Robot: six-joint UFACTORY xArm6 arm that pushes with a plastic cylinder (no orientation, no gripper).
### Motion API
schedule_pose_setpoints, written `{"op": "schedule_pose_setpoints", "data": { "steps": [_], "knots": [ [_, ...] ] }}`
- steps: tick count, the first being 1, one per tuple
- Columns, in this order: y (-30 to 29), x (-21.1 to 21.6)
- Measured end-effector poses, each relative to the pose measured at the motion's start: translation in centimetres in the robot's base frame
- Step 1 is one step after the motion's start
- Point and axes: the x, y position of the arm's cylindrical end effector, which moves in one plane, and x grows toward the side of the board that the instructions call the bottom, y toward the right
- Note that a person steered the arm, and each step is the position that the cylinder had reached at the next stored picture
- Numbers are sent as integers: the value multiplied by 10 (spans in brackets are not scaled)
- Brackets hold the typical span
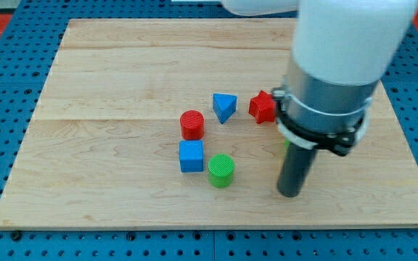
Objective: Adjust the yellow heart to the bottom left side of the green star
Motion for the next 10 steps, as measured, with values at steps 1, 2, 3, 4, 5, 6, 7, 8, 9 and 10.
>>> {"op": "schedule_pose_setpoints", "data": {
  "steps": [1, 2, 3, 4, 5, 6, 7, 8, 9, 10],
  "knots": [
    [31, 15],
    [47, -1],
    [46, -34],
    [34, -15],
    [21, -13],
    [29, 6],
    [39, 16],
    [39, 16],
    [39, 16],
    [39, 18]
  ]
}}
